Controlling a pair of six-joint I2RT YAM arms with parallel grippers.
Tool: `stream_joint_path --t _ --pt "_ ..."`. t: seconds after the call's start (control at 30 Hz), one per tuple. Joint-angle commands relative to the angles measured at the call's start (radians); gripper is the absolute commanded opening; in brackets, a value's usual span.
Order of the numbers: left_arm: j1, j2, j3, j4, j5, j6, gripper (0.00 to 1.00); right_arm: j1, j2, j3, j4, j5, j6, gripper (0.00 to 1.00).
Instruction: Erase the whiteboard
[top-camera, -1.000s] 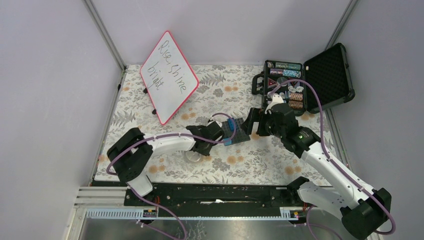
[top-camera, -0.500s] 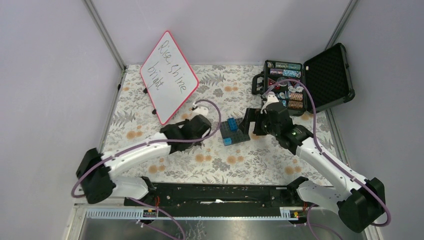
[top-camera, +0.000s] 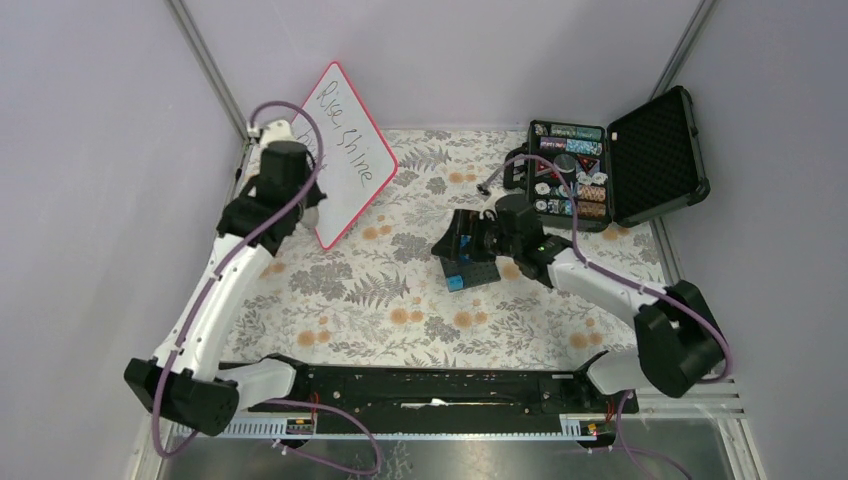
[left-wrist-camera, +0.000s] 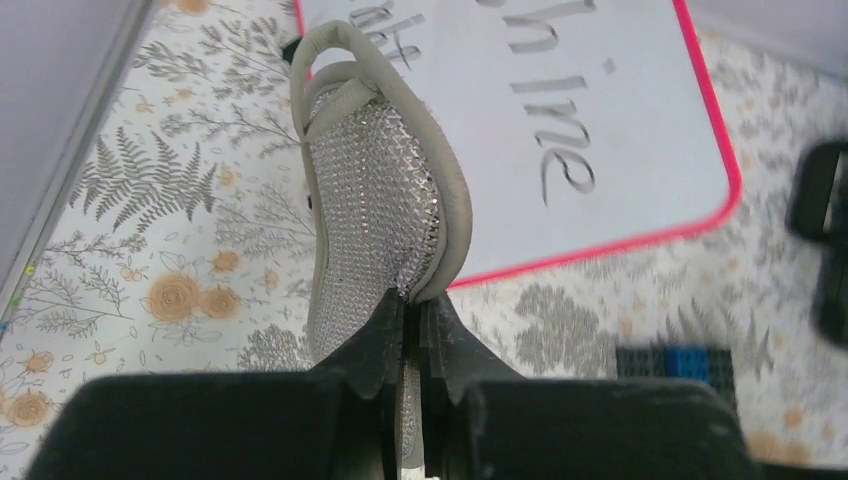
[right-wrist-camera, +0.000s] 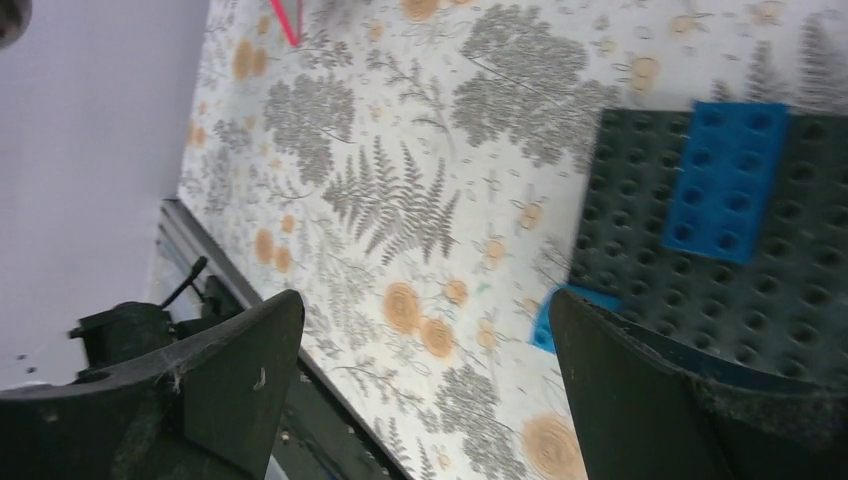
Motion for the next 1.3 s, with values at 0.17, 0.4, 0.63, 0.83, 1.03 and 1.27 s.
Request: stream_joint_path --t 0.17,0.4,0.63,0.83,1.03,1.27 --pt "0.316 0.262 0.204 0.041 0.328 -0.141 0.0 0.069 0.238 0.238 0.321 0.045 0.126 0.99" --pt "0.326 0.292 0.151 0.16 0.432 -0.085 0.0 0.074 0.394 0.448 0.321 0.118 0.115 0.93" --pt "0.326 0.283 0.024 0.276 0.526 -0.054 0.0 0.074 0.568 0.697 0.238 0.141 0.097 0.72" --pt "0.326 0.294 -0.01 0.293 0.534 -0.059 0.0 0.074 0.627 0.805 0.184 0.161 0.069 0.52" --pt "0.326 0.284 -0.024 0.301 0.518 -0.056 0.0 0.075 0.685 0.901 0.107 0.138 0.039 0.41" --pt "0.326 0.295 -0.008 0.291 0.52 -0.069 0.0 0.08 0.678 0.885 0.109 0.159 0.05 0.21"
